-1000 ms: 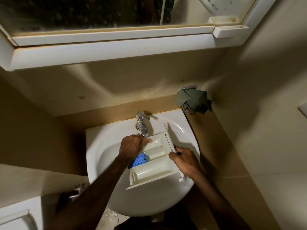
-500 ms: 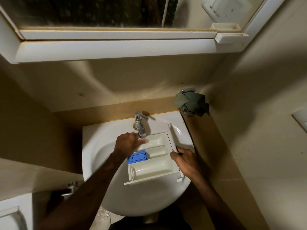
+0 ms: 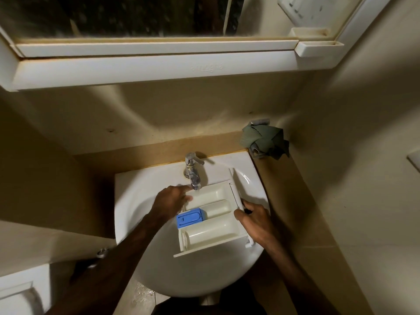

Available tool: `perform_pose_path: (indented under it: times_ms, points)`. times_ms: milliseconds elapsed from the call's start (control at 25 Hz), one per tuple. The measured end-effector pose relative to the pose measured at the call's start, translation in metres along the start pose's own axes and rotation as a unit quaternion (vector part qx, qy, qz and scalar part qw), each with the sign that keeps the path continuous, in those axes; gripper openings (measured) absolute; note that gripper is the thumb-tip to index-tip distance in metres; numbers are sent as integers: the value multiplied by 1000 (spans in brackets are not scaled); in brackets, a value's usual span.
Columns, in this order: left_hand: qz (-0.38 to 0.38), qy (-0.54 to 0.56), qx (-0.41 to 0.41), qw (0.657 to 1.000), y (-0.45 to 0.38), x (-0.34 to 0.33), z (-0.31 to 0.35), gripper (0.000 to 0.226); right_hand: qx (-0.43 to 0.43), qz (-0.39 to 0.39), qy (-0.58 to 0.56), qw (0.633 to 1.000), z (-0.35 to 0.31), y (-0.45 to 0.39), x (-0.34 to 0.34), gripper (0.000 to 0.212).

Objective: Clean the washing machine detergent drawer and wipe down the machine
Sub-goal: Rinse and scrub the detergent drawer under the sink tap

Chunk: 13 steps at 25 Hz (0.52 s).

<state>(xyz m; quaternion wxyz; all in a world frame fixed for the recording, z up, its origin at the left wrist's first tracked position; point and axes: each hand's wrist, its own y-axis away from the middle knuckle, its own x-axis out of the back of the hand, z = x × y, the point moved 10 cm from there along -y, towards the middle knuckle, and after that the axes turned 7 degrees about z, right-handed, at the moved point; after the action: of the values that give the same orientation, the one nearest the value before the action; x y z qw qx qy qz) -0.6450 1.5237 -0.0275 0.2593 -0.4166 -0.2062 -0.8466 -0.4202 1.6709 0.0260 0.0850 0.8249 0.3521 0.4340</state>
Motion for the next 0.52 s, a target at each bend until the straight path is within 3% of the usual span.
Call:
perform_pose_path:
  times_ms: [120,240,320,440,520]
  points:
    - [58,17,72,996,-6,10,-7,38,2,4,-19,1000,3,0,-1,48]
    - [85,138,132,978,-1,3,-15,28,1,5,-27,1000,5,-3,2,49]
    - [111,284,178,935,10,-6,-32,14,-5,12,-29,999,4,-4,10,44]
    - [123,469,256,837,29,-21,-54,13,-26,17,-43,999,6,-9,23,18]
    - [109,506,270,812,35,-30,-50,17,-35,7,-47,998,5,-11,30,13]
